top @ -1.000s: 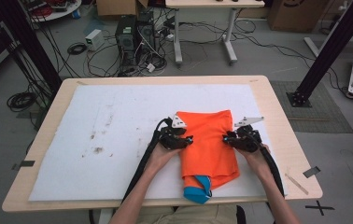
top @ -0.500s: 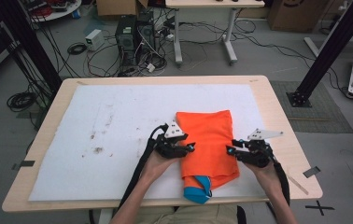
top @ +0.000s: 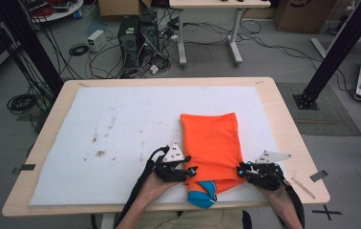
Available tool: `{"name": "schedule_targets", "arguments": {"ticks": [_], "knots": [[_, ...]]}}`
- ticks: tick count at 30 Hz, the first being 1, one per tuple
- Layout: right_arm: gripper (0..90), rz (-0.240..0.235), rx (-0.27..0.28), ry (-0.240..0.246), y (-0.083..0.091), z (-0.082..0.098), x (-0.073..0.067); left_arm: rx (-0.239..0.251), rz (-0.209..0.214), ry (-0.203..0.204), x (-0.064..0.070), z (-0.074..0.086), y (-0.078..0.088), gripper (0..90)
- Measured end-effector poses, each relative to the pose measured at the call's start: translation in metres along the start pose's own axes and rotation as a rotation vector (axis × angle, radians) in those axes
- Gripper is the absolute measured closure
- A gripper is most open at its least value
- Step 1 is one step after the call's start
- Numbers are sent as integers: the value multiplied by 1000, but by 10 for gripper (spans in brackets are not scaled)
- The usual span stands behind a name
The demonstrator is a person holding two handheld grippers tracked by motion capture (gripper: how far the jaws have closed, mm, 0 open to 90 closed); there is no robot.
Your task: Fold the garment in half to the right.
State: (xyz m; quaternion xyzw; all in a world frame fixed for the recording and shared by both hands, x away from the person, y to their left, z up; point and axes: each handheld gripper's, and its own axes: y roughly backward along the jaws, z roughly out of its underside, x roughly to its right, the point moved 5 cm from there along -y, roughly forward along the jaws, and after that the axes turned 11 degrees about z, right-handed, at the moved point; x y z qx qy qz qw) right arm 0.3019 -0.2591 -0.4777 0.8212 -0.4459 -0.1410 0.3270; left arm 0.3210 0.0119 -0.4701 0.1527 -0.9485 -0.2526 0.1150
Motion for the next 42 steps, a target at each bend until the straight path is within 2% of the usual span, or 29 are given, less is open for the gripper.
{"name": "schedule_targets", "arguments": {"ticks": [1,4,8,9,10,12,14,15,19,21,24,26,31,33,41,42], "knots": [[741,4,11,0,3,3,-1,-2,-9,-4,1,1,0,550],[740,9,25,-19,7,7,-1,-6,-55,-48,7,4,0,565],[719,-6,48,-47,8,11,1,-9,-58,-48,8,4,1,571],[664,-3,55,-49,8,11,1,-2,-45,-42,8,2,1,567],[544,12,61,-57,7,11,2,6,-26,-36,7,1,2,536],[422,11,67,-87,6,11,3,29,-23,-25,5,-1,6,446],[336,5,92,-102,8,10,3,42,-59,-30,1,-2,11,388],[297,17,115,-108,9,9,5,53,-67,-23,-1,-2,14,355],[217,58,177,-138,12,4,13,88,-114,-6,-15,-3,32,286],[213,78,198,-164,14,2,17,119,-151,8,-23,-3,45,254],[212,116,234,-165,15,0,22,154,-217,22,-38,1,66,231],[212,146,245,-171,16,1,24,175,-244,30,-47,7,82,231],[212,198,278,-188,19,6,32,177,-334,41,-67,27,118,231],[212,216,289,-189,21,6,34,169,-354,53,-72,33,129,231],[212,239,310,-201,24,8,38,225,-418,76,-84,48,172,231],[212,245,318,-197,25,7,39,218,-427,76,-86,51,177,231]]}}
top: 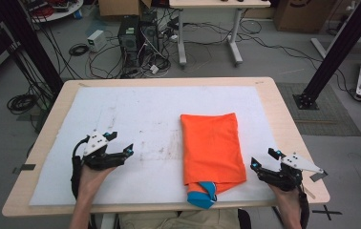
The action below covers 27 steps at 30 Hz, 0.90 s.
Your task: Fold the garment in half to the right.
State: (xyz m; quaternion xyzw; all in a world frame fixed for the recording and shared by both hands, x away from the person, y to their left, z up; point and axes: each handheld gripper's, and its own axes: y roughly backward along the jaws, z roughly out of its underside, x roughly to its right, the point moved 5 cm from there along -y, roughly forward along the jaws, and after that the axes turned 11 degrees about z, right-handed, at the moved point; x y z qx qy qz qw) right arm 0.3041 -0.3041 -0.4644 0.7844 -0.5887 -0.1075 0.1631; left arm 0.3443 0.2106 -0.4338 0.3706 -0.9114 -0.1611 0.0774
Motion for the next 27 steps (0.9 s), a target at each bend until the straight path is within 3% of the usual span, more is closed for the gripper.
{"name": "schedule_targets", "arguments": {"ticks": [4,15,27], "knots": [[212,3,6,-8,-1,-1,3,-11,-33,-11,-8,3,13,231],[213,-9,11,-29,-1,-2,4,15,-99,33,-25,11,43,231],[213,-15,14,-37,1,-3,6,12,-103,40,-27,14,45,231]]}}
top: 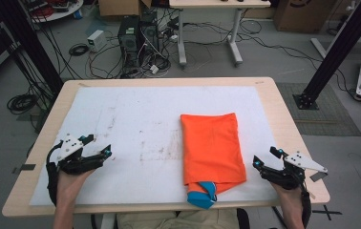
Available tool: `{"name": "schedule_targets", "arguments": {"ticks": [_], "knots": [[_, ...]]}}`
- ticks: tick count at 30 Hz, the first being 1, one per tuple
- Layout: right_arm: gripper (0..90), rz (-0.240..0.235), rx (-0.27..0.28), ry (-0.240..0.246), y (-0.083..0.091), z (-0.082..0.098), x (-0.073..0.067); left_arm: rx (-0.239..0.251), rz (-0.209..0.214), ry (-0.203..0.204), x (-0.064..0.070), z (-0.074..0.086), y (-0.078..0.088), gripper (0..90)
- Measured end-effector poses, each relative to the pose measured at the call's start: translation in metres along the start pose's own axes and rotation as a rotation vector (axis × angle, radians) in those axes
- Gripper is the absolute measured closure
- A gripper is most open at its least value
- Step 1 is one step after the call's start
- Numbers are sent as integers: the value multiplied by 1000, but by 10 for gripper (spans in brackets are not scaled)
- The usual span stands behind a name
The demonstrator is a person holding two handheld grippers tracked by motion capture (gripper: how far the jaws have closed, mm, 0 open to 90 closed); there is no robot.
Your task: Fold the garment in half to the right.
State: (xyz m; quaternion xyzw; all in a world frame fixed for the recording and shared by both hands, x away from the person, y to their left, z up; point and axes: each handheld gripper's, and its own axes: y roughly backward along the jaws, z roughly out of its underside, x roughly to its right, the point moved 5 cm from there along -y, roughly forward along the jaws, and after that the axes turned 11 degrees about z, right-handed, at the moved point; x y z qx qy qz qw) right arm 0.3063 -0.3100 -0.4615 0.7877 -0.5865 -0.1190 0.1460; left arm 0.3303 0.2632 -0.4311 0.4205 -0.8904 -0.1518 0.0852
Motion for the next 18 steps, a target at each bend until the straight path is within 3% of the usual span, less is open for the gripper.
{"name": "schedule_targets", "arguments": {"ticks": [18], "knots": [[212,-25,-16,57,-5,-4,-13,6,3,2,-4,0,6,231]]}}
